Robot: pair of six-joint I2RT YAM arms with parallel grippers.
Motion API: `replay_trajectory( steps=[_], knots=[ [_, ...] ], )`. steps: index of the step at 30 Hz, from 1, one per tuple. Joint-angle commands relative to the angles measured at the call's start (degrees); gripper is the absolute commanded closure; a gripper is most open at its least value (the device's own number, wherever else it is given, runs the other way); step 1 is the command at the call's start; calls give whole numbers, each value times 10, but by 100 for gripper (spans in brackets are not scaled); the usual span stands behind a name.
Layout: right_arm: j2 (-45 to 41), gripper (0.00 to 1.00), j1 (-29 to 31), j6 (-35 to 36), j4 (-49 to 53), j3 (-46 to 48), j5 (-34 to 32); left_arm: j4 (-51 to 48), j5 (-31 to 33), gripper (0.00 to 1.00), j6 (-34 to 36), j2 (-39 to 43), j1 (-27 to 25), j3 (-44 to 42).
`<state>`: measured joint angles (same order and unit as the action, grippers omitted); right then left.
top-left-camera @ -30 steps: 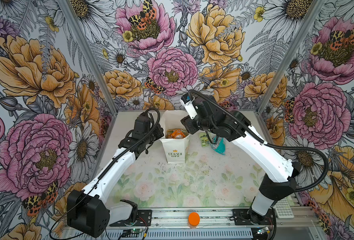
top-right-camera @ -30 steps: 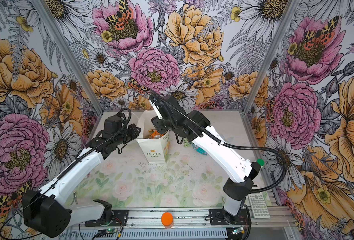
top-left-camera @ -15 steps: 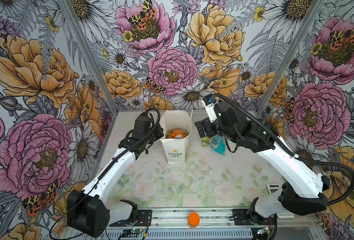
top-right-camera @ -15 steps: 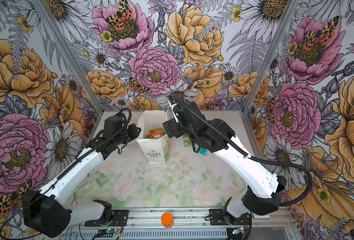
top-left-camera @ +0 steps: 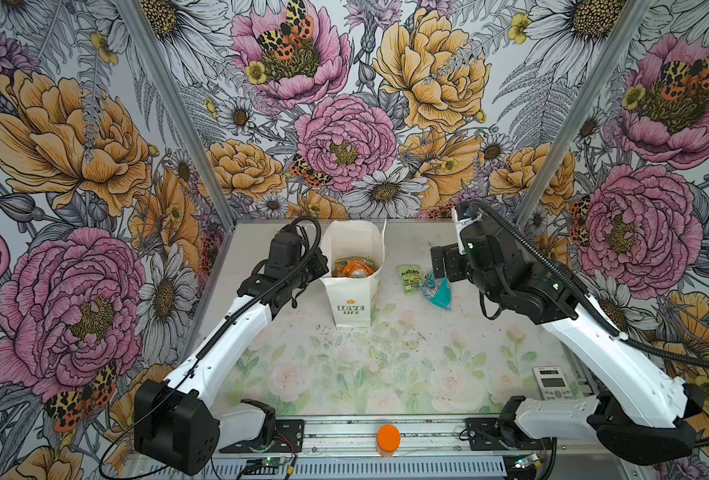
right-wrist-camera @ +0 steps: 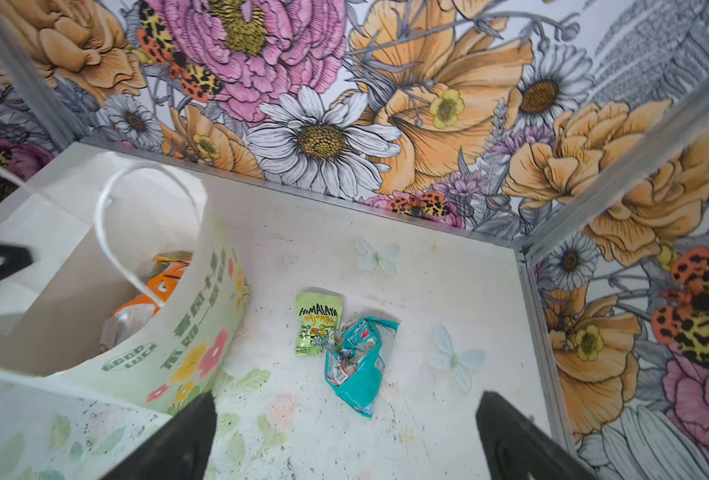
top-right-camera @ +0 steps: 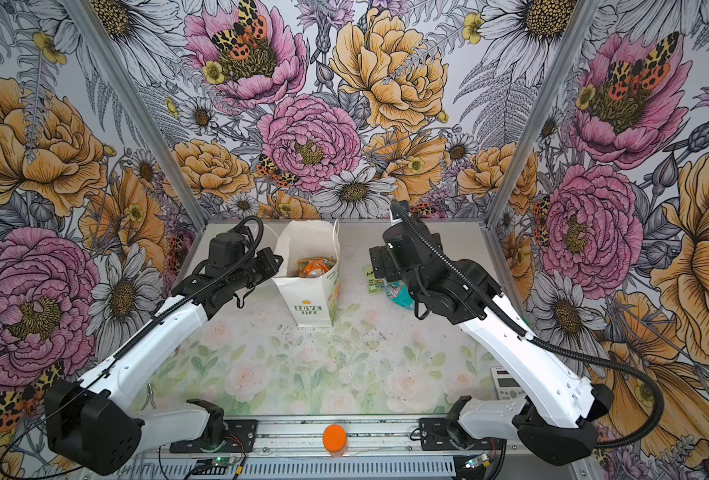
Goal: Place the snacks into the paper bag
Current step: 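Raise the right gripper out of the bag and move it over the teal packet, then lower the right gripper and close it on the teal packet's edge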
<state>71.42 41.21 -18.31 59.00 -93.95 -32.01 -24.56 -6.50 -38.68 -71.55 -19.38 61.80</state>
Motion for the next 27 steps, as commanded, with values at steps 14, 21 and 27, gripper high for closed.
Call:
replay_trajectory(
  steps=[14, 21, 27],
  knots=[
    [30, 0, -254, -175, -34, 148, 217, 10, 2, 100, 1, 10, -3, 4],
    [95, 0, -294, -181, -71, 177, 294, 11, 1, 100, 2, 10, -3, 2],
    [164, 0, -297, -167, -100, 175, 336, 11, 2, 100, 2, 11, -1, 0]
  ],
)
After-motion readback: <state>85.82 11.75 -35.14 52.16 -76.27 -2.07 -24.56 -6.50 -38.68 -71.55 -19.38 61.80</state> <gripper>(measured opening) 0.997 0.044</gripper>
